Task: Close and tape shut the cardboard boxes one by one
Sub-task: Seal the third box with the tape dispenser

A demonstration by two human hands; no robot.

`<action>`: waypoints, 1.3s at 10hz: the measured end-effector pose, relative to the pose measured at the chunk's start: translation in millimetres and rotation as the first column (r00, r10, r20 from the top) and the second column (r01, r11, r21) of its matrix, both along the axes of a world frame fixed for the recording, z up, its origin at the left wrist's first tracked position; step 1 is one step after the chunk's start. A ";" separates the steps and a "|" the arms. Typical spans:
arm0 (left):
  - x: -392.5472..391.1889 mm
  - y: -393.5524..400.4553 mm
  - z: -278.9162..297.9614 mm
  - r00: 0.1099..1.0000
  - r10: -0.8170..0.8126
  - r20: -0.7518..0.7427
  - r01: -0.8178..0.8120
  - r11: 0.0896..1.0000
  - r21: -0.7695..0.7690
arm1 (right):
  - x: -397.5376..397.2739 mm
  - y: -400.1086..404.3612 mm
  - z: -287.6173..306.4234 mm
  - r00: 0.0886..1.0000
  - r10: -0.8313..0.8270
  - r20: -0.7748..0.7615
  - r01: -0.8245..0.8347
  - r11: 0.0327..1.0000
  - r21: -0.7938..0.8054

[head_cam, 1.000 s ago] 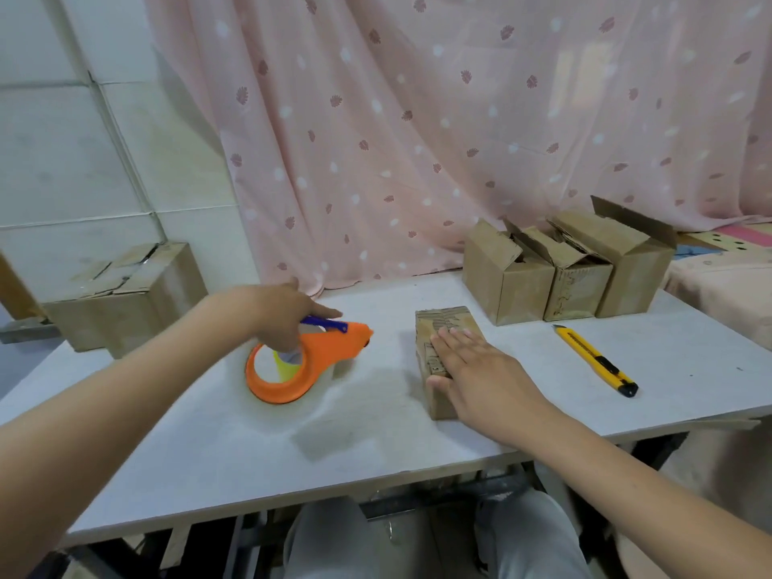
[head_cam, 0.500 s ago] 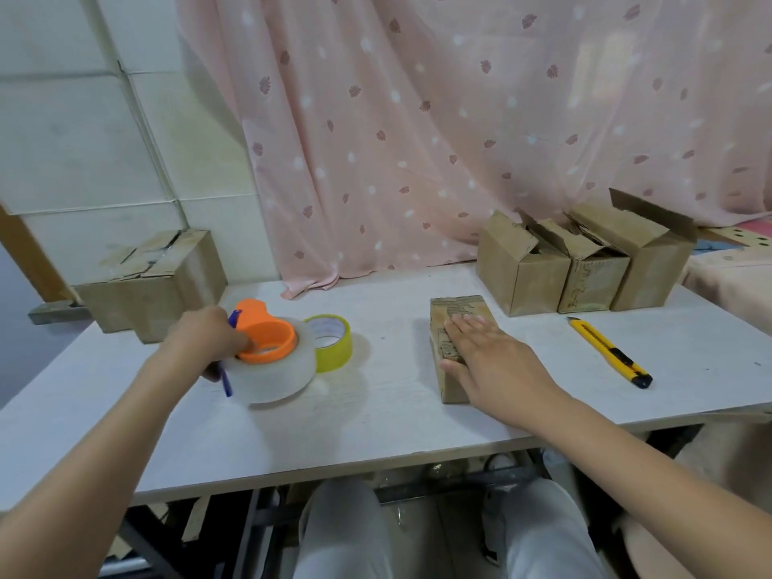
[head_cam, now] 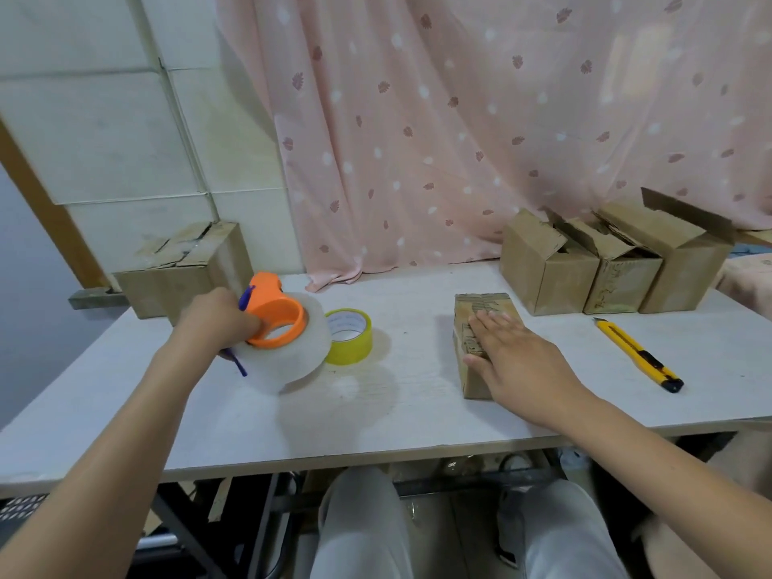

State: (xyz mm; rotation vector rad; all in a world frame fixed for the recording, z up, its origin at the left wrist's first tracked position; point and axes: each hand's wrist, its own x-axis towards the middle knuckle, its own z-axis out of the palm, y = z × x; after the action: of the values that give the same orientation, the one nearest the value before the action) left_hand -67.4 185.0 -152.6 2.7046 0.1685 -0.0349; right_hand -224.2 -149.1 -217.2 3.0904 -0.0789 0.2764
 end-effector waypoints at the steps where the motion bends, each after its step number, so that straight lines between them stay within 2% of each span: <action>1: -3.0 -2.9 3.5 0.999 -0.019 0.038 0.021 0.999 -0.048 | 1.2 0.8 -2.1 1.000 -0.006 0.000 0.006 1.000 0.006; 2: -11.1 -19.3 8.9 0.996 -0.078 0.050 0.081 0.994 -0.070 | 1.9 1.1 -3.3 1.000 -0.012 -0.006 0.012 1.000 -0.004; 3: -20.3 -42.0 13.1 0.987 -0.141 0.078 0.144 0.989 -0.030 | 2.2 1.3 -0.7 1.000 -0.015 -0.012 0.015 1.000 -0.005; 4: -30.8 -84.8 10.8 0.959 -0.277 0.066 0.275 0.961 0.037 | 2.5 0.4 1.3 0.999 -0.024 -0.035 0.024 1.000 -0.004; 6: -35.8 -149.3 -20.7 0.917 -0.399 0.030 0.391 0.910 0.136 | 1.0 -14.9 11.6 0.993 -0.056 -0.102 0.062 0.996 0.059; 9: -22.4 -175.3 -47.8 0.912 -0.410 -0.018 0.400 0.879 0.258 | -4.9 -46.5 16.6 0.990 -0.024 -0.137 0.042 0.991 0.130; 10: -21.7 -177.1 -52.3 0.908 -0.419 0.006 0.394 0.859 0.327 | -3.6 -49.6 17.0 0.991 -0.021 -0.132 0.038 0.991 0.131; 11: -23.1 -182.6 -52.1 0.903 -0.428 -0.041 0.402 0.805 0.437 | -3.0 -53.8 14.6 0.991 -0.017 -0.132 0.040 0.985 0.167; 12: -33.5 -200.5 -43.5 0.845 -0.518 0.134 0.425 0.802 0.420 | -2.4 -57.4 12.6 0.991 -0.017 -0.133 0.043 0.980 0.195; 13: -42.6 -222.1 -39.8 0.770 -0.586 0.250 0.586 0.806 0.084 | -2.1 -57.9 13.2 0.990 -0.026 -0.137 0.051 0.982 0.182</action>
State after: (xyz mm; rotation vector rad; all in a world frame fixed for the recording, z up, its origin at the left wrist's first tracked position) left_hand -109.9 -37.1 -192.5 2.6149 -0.7667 0.1433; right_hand -226.4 -207.0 -204.0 3.2776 -0.1702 0.0620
